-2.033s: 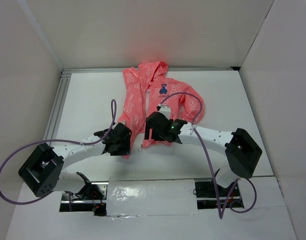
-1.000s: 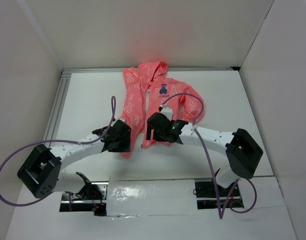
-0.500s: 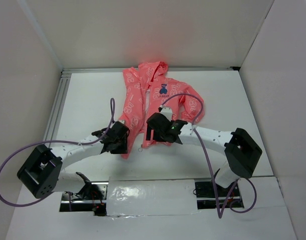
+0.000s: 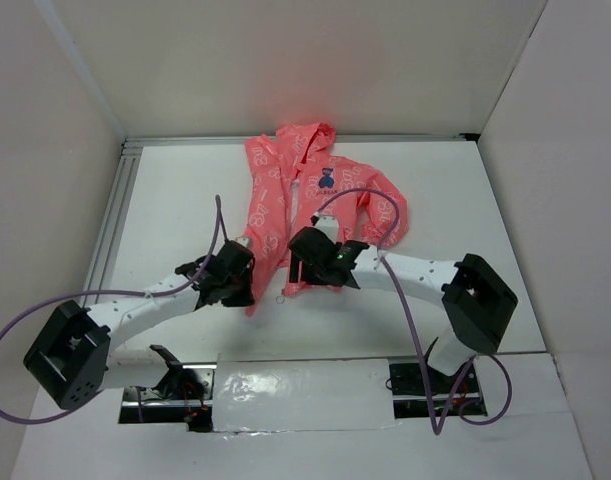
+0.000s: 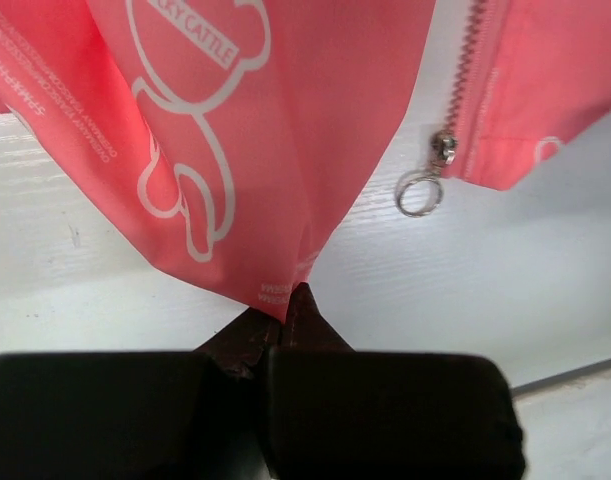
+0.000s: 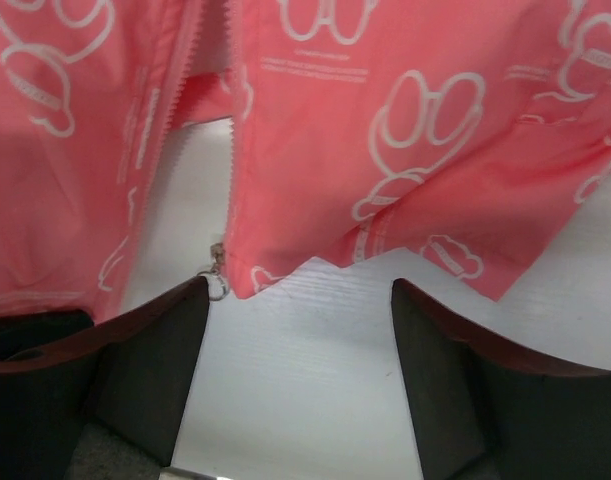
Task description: Zip up the jacket
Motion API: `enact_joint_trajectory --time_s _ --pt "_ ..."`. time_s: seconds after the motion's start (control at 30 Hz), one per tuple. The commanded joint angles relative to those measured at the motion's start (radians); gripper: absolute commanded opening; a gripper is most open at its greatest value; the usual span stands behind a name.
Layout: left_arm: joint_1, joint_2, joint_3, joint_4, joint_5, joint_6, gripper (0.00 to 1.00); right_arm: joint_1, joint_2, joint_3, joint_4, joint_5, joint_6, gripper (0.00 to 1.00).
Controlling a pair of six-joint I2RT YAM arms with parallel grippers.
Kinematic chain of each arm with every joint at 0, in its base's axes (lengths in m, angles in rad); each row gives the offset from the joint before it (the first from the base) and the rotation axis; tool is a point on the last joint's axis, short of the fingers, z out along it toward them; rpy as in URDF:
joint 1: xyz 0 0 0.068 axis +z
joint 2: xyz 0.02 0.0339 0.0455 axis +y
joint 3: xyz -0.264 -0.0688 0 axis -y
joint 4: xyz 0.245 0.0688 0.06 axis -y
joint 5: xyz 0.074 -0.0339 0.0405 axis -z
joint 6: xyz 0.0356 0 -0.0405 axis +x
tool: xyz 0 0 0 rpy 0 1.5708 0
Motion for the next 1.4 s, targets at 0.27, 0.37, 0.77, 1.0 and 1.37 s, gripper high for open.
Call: enact_joint_trajectory --time_s 0.27,0.37,0.77,1.0,1.37 --pt "0.047 -0.137 0.007 0.127 0.056 -0.159 0.0 0.048 0.129 0.089 0.055 0.021 0.063 0.51" --pt "0.066 -0.137 -0.015 0.167 0.079 -0.187 0.0 0.048 0.129 0.062 0.089 0.009 0.073 0.51" --pt "0.075 -0.073 -0.024 0.224 0.104 -0.222 0.0 0.104 0.132 0.117 0.016 0.079 0.073 0.51" --pt "0.095 -0.082 -0.024 0.214 0.094 -0.213 0.0 0.104 0.208 0.149 0.02 0.068 0.064 0.52" --pt "0.113 -0.111 -0.033 0.214 0.104 -0.213 0.0 0.062 0.247 0.109 0.049 0.032 0.073 0.58"
